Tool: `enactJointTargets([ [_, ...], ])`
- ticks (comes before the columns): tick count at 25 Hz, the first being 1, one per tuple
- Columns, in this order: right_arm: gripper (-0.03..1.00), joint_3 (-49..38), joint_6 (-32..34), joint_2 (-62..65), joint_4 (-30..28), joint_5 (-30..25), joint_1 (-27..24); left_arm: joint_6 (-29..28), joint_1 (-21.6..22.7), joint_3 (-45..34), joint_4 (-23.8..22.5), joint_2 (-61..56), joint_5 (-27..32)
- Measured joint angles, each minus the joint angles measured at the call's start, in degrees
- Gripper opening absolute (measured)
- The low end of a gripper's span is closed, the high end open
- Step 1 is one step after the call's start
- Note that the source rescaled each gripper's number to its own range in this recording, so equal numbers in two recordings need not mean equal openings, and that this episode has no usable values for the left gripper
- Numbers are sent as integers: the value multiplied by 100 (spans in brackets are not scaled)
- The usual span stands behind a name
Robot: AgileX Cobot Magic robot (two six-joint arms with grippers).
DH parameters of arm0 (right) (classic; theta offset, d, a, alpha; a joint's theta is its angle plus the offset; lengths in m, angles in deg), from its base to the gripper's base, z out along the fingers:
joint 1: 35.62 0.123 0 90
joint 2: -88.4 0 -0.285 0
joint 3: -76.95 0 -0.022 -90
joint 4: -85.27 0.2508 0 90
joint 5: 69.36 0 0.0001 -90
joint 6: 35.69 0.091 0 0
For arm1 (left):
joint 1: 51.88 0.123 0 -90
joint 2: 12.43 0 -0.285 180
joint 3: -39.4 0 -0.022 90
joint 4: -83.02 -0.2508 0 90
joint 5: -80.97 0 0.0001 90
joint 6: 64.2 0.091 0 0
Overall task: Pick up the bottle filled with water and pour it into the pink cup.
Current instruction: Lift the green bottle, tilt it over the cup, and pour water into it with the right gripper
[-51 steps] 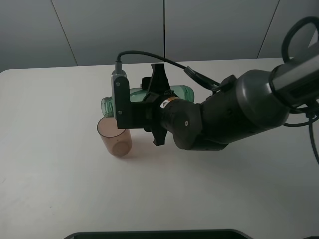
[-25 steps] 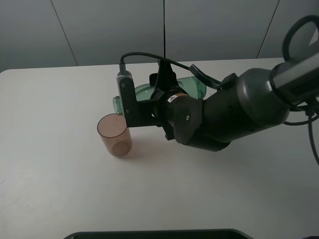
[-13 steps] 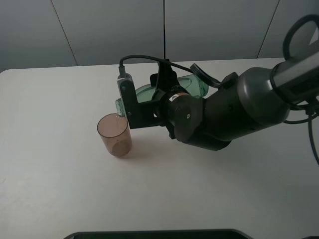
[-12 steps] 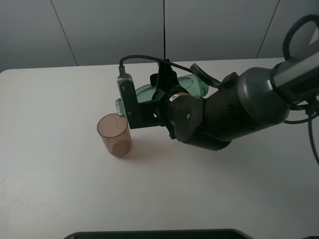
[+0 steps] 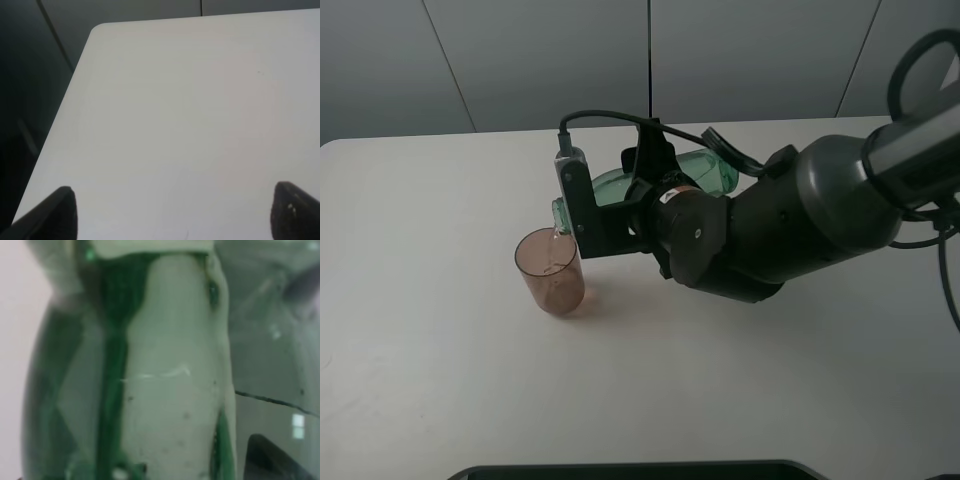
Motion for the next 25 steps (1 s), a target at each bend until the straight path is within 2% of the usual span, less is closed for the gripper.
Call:
enactJointTargets([
  [25, 0, 0, 0, 0, -82, 113, 0, -22, 0, 0, 0, 0, 0],
])
